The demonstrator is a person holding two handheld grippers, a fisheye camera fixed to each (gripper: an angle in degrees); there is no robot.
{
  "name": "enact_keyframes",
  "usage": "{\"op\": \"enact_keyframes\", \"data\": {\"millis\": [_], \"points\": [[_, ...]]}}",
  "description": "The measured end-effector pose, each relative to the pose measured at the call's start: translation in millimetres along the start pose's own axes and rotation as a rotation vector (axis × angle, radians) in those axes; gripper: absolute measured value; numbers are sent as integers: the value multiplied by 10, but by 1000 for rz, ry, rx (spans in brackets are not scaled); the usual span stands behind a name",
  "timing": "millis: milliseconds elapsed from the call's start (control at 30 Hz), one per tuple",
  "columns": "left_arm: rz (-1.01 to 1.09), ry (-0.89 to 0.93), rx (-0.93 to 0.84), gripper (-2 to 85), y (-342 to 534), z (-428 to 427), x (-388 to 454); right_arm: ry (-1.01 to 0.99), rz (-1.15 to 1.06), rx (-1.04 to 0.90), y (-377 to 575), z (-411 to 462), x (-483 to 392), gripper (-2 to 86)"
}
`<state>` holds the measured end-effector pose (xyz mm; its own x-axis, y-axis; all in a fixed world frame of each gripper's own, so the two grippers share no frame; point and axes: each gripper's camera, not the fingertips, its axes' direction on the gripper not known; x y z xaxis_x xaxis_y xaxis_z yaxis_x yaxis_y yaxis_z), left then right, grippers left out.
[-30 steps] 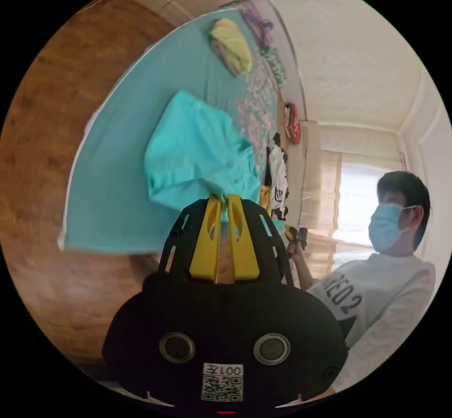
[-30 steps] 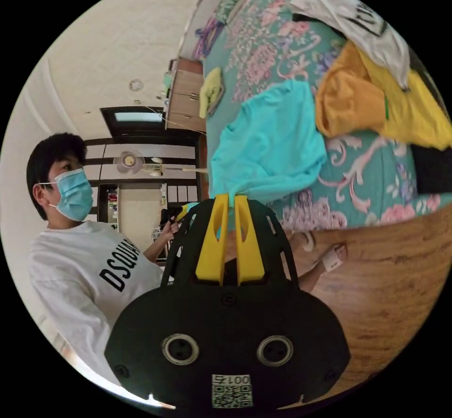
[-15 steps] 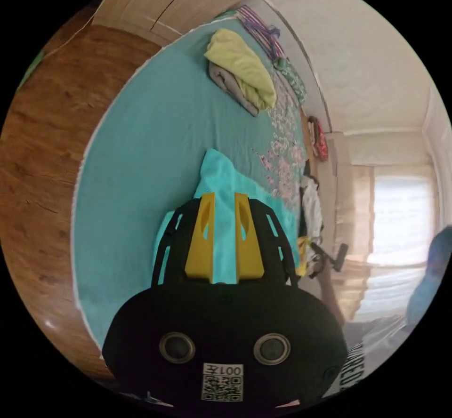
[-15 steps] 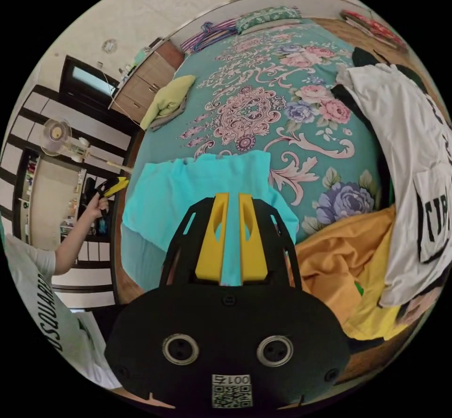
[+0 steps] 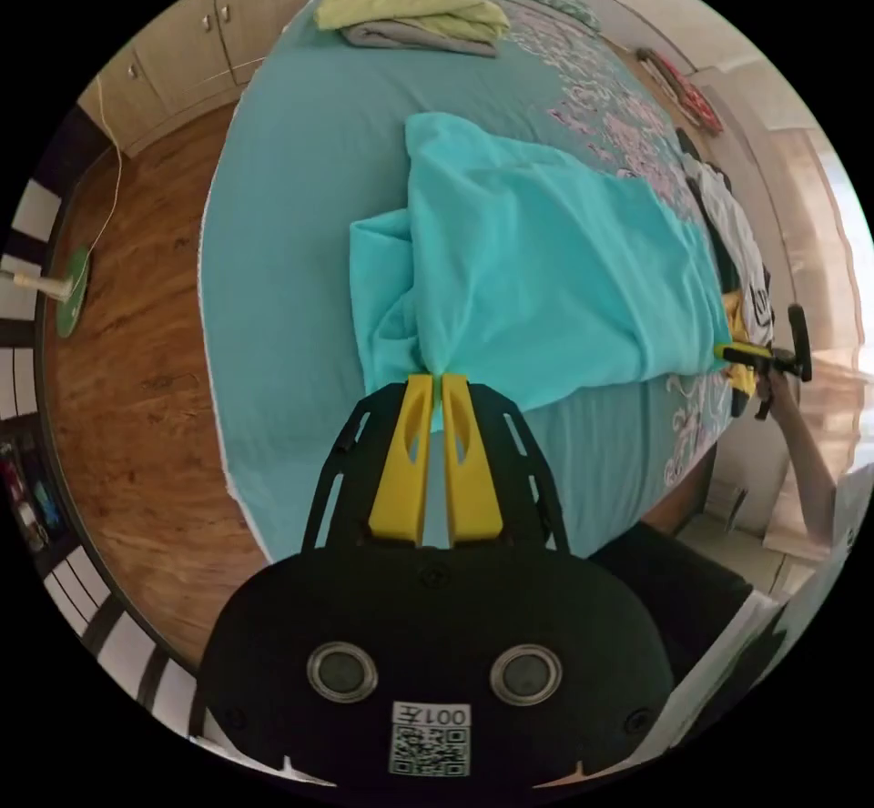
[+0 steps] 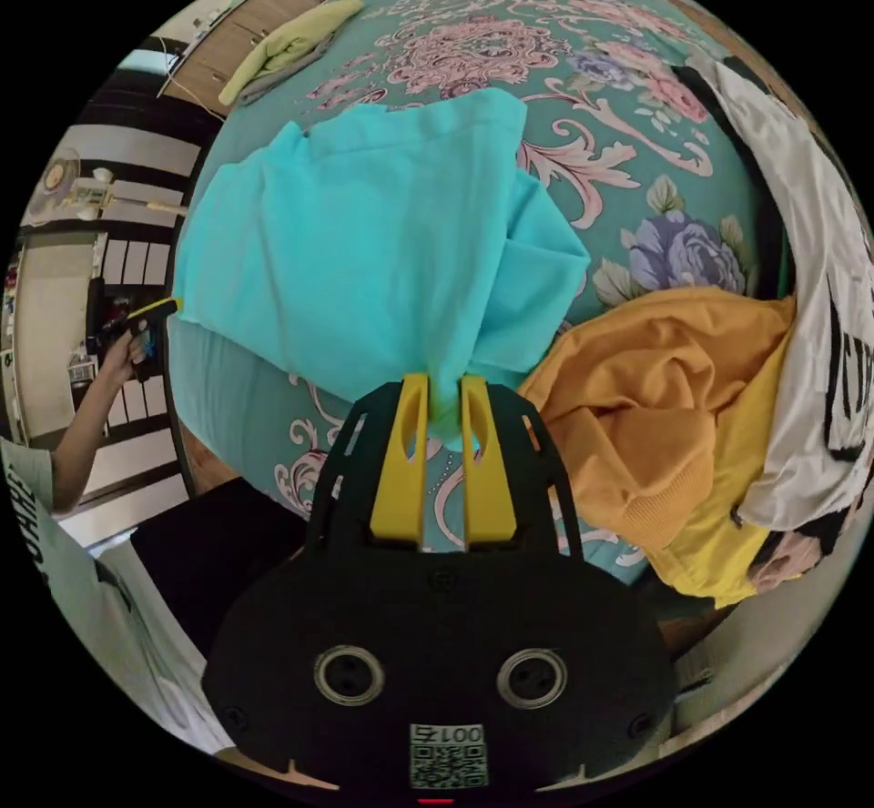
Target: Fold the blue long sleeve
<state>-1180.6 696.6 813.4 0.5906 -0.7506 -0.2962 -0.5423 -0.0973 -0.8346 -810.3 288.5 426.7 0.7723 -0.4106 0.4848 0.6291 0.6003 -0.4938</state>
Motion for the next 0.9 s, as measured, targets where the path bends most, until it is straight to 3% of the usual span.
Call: {"op": "enact_keyframes", "data": {"millis": [167, 333, 433, 500, 667, 767, 900], "points": [[65, 38, 98, -9, 84, -355, 83, -104, -78, 116, 177, -748, -68, 35], [-41, 78, 25, -7, 221, 208, 101, -92, -55, 18, 332, -205, -47, 28], [-154, 172, 112, 3, 272, 328, 153, -86, -30, 32, 364, -60, -142, 25], [-186, 180, 130, 18, 268, 305, 235, -34, -79, 43, 391, -160, -317, 24], [-55, -133, 235, 63, -73, -3, 826, 475, -261, 182, 411, -708, -1053, 43], [59, -102, 243, 94, -550, 162, 1072, 450, -296, 302, 121, -815, -1179, 84], [113, 33, 143, 95, -1158, 619, 1141, 382, -262, 239, -464, -541, -1032, 131]]}}
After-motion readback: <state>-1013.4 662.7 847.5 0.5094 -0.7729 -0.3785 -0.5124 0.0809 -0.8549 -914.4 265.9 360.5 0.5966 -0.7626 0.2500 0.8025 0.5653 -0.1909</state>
